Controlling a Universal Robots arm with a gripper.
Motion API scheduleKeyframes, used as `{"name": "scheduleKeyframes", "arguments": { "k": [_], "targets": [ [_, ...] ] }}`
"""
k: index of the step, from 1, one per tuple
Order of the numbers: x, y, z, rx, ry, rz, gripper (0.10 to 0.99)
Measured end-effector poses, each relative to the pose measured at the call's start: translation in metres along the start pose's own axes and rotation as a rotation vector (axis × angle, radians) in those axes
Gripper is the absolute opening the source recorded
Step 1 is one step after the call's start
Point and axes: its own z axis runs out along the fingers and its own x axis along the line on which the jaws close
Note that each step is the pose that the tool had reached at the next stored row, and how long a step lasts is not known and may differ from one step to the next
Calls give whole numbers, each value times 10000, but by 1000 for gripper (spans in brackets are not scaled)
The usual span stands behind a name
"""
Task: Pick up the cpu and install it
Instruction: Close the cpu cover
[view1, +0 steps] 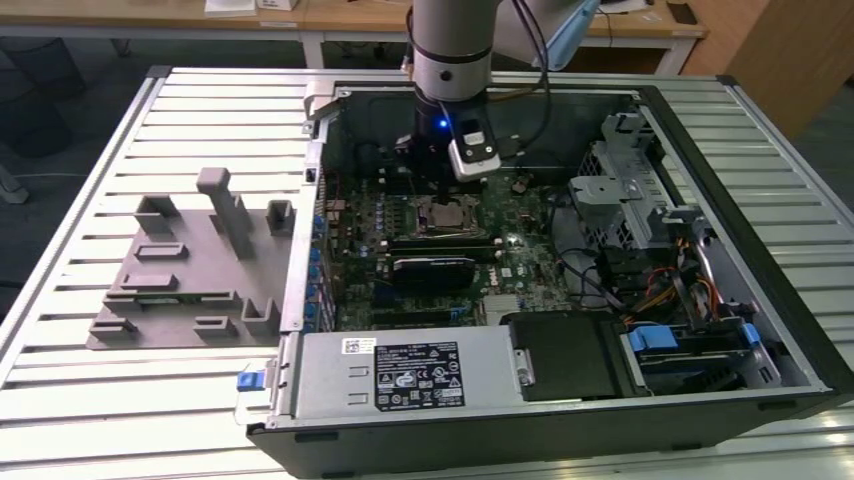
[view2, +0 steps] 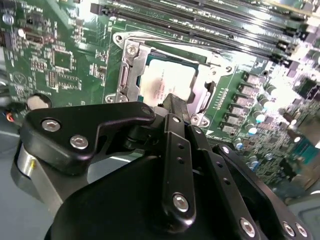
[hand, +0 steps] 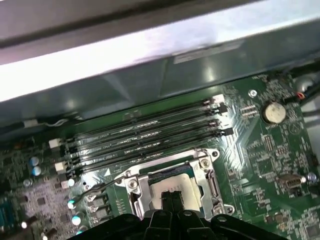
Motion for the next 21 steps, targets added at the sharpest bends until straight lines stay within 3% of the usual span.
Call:
{"name": "scheduleKeyframes", "arguments": {
  "k": [8, 16, 21],
  "targets": [
    [0, -3, 12, 50, 32, -964, 106],
    [2, -8, 21, 50, 33, -1023, 106],
    [43, -21, 27, 49, 31, -1023, 106]
  ]
}}
